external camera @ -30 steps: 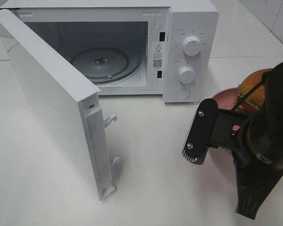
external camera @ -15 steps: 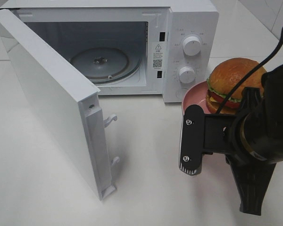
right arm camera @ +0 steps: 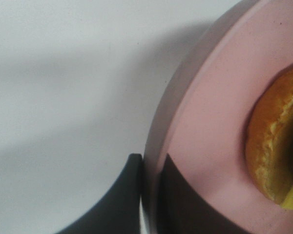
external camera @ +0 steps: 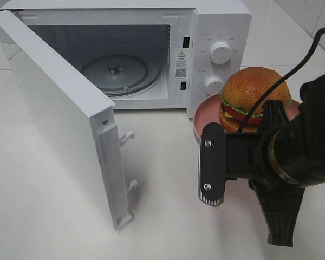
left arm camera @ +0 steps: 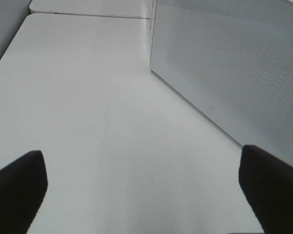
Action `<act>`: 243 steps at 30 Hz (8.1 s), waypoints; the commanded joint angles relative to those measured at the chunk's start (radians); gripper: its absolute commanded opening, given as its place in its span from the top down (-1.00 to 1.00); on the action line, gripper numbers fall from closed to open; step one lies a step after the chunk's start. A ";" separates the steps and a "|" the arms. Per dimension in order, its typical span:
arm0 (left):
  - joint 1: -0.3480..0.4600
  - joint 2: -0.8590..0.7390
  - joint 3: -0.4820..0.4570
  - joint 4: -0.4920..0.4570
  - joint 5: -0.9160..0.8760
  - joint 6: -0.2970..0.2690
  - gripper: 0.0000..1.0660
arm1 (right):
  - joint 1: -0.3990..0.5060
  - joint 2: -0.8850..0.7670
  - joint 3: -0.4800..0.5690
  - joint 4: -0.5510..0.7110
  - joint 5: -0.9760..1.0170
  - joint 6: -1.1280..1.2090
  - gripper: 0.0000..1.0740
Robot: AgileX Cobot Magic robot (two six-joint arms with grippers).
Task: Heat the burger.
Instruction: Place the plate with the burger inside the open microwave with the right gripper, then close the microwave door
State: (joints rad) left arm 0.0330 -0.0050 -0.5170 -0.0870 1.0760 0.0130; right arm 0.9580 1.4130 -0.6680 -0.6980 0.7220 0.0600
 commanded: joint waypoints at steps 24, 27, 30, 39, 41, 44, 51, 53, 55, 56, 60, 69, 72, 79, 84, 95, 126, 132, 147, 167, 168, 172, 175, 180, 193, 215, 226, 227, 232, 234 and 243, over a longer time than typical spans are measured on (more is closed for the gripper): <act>-0.006 0.000 0.000 -0.003 -0.005 0.000 -0.92 | -0.188 -0.069 -0.003 0.184 -0.272 -0.745 1.00; -0.006 0.000 0.000 -0.003 -0.005 0.000 -0.92 | -0.223 -0.069 -0.003 0.285 -0.285 -0.910 1.00; -0.006 0.000 0.000 -0.003 -0.005 0.000 -0.92 | -0.248 -0.069 -0.003 0.357 -0.294 -1.039 1.00; -0.006 0.000 0.000 -0.003 -0.005 0.000 -0.92 | -0.334 -0.069 -0.003 0.577 -0.346 -1.429 1.00; -0.006 0.000 0.000 -0.003 -0.005 0.000 -0.92 | -0.377 -0.069 -0.003 0.709 -0.385 -1.621 1.00; -0.006 0.000 0.000 -0.003 -0.005 0.000 -0.92 | -0.386 -0.069 -0.003 0.738 -0.393 -1.657 1.00; -0.006 0.000 0.000 -0.003 -0.005 0.000 -0.92 | -0.441 -0.064 -0.003 0.929 -0.426 -1.900 1.00; -0.006 0.000 0.000 -0.003 -0.005 0.000 -0.92 | -0.441 -0.064 -0.003 0.929 -0.428 -1.900 1.00; -0.006 0.000 0.000 -0.003 -0.005 0.000 -0.92 | -0.441 -0.064 -0.003 0.930 -0.447 -1.899 1.00; -0.006 0.000 0.000 -0.003 -0.005 0.000 -0.92 | -0.441 -0.064 -0.006 0.930 -0.455 -1.899 1.00; -0.006 0.000 0.000 -0.003 -0.005 0.000 -0.92 | -0.437 -0.060 -0.015 0.930 -0.455 -1.899 1.00; -0.006 0.000 0.000 -0.003 -0.005 0.000 -0.92 | -0.405 0.001 -0.058 0.912 -0.451 -1.899 1.00; -0.006 0.000 0.000 -0.003 -0.005 0.000 -0.92 | -0.390 0.032 -0.078 0.903 -0.452 -1.888 1.00; -0.006 0.000 0.000 -0.003 -0.005 0.000 -0.92 | -0.390 0.083 -0.129 0.903 -0.460 -1.887 1.00; -0.006 0.000 0.000 -0.003 -0.005 0.000 -0.92 | -0.366 0.139 -0.175 0.894 -0.465 -1.886 1.00; -0.006 0.000 0.000 -0.003 -0.005 0.000 -0.92 | -0.355 0.228 -0.269 0.881 -0.464 -1.872 1.00; -0.006 0.000 0.000 -0.003 -0.005 0.000 -0.92 | -0.355 0.510 -0.684 0.880 -0.288 -1.788 1.00; -0.006 0.000 0.000 -0.003 -0.005 0.000 -0.92 | -0.355 0.575 -0.778 0.850 -0.285 -1.720 1.00; -0.006 0.000 0.000 -0.003 -0.005 0.000 -0.92 | -0.355 0.720 -0.974 0.783 -0.268 -1.630 1.00; -0.006 0.000 0.000 -0.003 -0.005 0.000 -0.92 | -0.355 0.898 -1.241 0.666 -0.237 -1.503 1.00; -0.006 0.000 0.000 -0.003 -0.005 0.000 -0.92 | -0.355 0.898 -1.241 0.666 -0.237 -1.503 1.00; -0.006 0.000 0.000 -0.003 -0.005 0.000 -0.92 | -0.359 0.935 -1.289 0.650 -0.234 -1.502 0.99; -0.006 0.000 0.000 -0.003 -0.005 0.000 -0.92 | -0.359 0.956 -1.310 0.643 -0.233 -1.492 0.98; -0.006 0.000 0.000 -0.003 -0.005 0.000 -0.92 | -0.359 0.988 -1.341 0.643 -0.233 -1.476 0.94; -0.006 0.000 0.000 -0.003 -0.005 0.000 -0.92 | -0.359 0.962 -1.293 0.678 -0.210 -1.458 0.30; -0.006 0.000 0.000 -0.003 -0.005 0.000 -0.92 | -0.371 0.679 -0.886 0.783 -0.340 -1.461 -0.46; -0.006 0.000 0.000 -0.003 -0.005 0.000 -0.92 | -0.383 0.550 -0.726 0.775 -0.370 -1.461 -0.42; -0.006 0.000 0.000 -0.003 -0.005 0.000 -0.92 | -0.383 0.522 -0.697 0.773 -0.383 -1.461 -0.42; -0.006 0.000 0.000 -0.003 -0.005 0.000 -0.92 | -0.394 0.447 -0.628 0.773 -0.392 -1.461 -0.42; -0.006 0.000 0.000 -0.003 -0.005 0.000 -0.92 | -0.394 0.420 -0.601 0.773 -0.392 -1.460 -0.42; -0.006 0.000 0.000 -0.003 -0.005 0.000 -0.92 | -0.394 0.292 -0.476 0.773 -0.415 -1.384 -0.42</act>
State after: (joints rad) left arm 0.0330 -0.0050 -0.5170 -0.0870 1.0760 0.0130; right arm 0.5660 1.7180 -1.1490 0.0740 0.3100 -1.3420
